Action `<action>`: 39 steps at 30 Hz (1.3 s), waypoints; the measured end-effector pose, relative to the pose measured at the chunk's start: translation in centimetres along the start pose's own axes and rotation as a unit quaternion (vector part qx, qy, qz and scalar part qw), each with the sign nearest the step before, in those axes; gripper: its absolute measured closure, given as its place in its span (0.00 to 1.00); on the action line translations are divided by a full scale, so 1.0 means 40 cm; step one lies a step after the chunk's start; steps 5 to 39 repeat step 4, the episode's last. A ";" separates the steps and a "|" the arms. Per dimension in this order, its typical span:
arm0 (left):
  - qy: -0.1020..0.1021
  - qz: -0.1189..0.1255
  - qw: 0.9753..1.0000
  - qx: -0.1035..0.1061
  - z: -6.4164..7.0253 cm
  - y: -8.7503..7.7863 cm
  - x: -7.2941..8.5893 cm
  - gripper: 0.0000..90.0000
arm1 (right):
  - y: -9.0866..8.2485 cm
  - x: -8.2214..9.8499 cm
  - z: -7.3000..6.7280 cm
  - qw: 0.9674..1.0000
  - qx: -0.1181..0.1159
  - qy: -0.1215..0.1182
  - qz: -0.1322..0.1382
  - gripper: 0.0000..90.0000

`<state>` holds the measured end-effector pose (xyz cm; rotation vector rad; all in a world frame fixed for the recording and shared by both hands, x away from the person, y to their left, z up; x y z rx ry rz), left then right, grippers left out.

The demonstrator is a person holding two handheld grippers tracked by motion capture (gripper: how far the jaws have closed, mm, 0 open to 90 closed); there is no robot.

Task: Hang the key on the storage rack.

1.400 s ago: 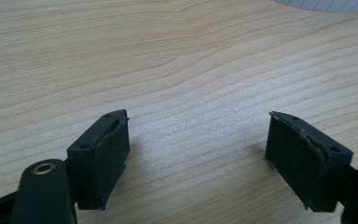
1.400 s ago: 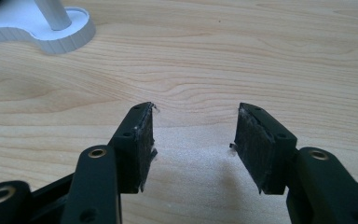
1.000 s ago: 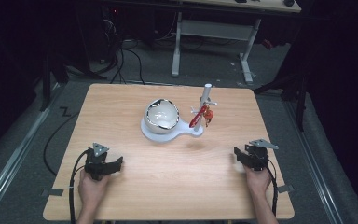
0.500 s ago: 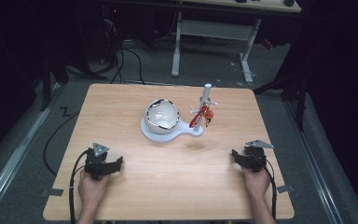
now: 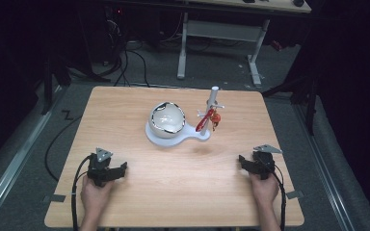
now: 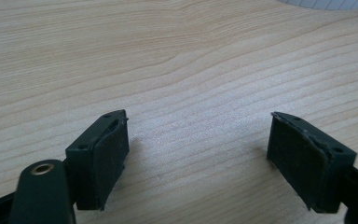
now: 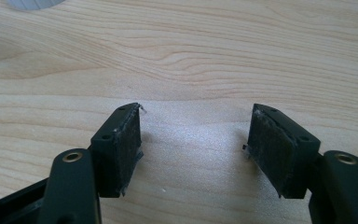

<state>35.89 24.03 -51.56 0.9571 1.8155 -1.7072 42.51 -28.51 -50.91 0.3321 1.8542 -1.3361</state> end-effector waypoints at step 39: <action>0.000 0.000 1.000 0.000 0.000 0.000 0.000 0.23 | 0.000 0.000 0.000 1.000 0.000 0.000 0.000 0.38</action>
Point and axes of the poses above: each handheld gripper's, and its own axes: y roughly forward along the jaws, x roughly out of its underside, z roughly to its right, the point moved 1 cm from there along y, roughly forward along the jaws, and after that the axes turned 11 degrees about -x, right-handed, at the moved point
